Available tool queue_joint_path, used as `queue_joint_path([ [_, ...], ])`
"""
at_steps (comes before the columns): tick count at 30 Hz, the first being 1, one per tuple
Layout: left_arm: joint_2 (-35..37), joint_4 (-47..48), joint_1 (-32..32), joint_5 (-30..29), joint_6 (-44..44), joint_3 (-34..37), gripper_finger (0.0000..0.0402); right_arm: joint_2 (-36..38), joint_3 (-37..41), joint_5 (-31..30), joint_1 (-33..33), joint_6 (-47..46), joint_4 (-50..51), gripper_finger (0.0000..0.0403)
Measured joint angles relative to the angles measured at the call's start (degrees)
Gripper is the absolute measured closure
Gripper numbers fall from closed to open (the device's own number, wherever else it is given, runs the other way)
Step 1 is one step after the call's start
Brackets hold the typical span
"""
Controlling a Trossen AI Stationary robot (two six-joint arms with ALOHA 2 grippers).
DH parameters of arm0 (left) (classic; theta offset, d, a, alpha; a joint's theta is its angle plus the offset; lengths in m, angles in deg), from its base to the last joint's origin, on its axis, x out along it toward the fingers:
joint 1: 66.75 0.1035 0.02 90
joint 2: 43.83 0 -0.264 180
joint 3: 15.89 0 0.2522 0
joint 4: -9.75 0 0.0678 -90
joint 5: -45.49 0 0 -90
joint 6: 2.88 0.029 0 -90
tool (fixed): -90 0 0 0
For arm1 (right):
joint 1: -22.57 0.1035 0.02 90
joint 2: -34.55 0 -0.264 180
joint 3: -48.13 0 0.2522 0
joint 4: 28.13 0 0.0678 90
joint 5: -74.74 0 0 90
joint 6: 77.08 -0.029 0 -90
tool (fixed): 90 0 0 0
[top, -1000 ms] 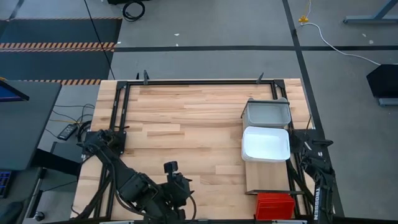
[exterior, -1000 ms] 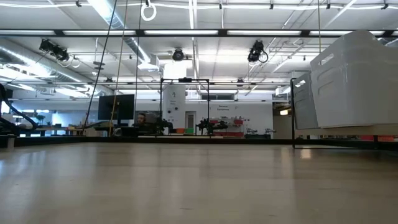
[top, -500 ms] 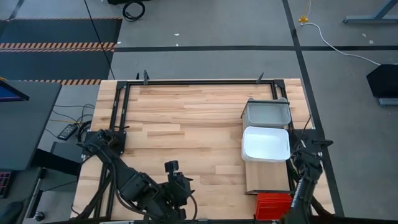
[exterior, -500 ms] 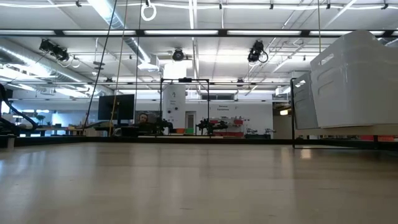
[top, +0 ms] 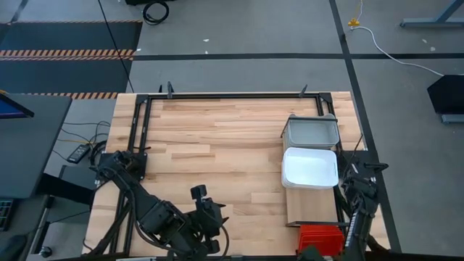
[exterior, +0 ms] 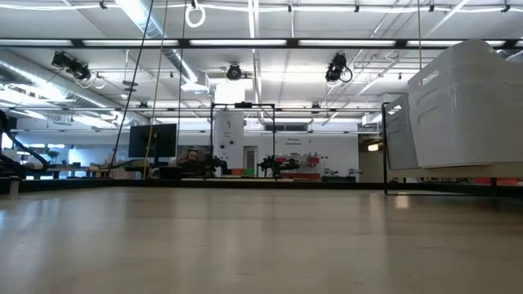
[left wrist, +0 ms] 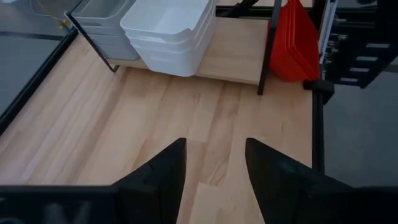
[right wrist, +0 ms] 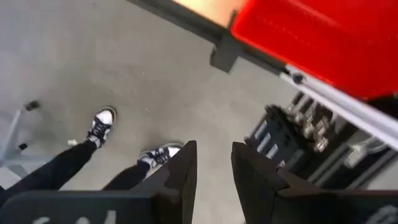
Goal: Stack baskets on shelf by color
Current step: Adjust the stacked red bins on the shelf
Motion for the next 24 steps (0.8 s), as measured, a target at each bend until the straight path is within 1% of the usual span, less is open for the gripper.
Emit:
queue_joint_path([
  [3,0.00,0.02,0.02,-0.02,0.33,0.00,0.0230,-0.93,0.57,-1.19,-1.04,-0.90,-0.28,0.0298],
  [8,0.00,0.09,0.04,-0.02,0.26,0.00,0.0230,-4.12,1.23,-6.18,-2.62,-2.45,-2.30,0.0298],
  [10,0.00,0.11,0.02,0.00,0.23,0.00,0.0230,-5.29,1.25,-5.32,-2.91,-2.40,-2.88,0.0298],
  [14,0.00,0.22,-0.12,0.00,-0.98,0.00,0.0230,-6.47,1.23,-0.35,-3.26,-3.73,0.40,0.0298],
  [18,0.00,0.19,-0.11,0.00,-1.23,0.00,0.0230,-6.30,1.23,-1.65,-3.24,-4.11,5.42,0.0298],
  [21,0.00,0.13,0.20,0.02,-1.23,0.00,0.0230,-6.23,1.47,-5.83,-3.46,-3.60,4.53,0.0298],
  [24,0.00,0.09,0.43,0.02,-1.25,0.00,0.0230,-6.95,1.47,-6.06,-4.03,-3.51,4.67,0.0298],
])
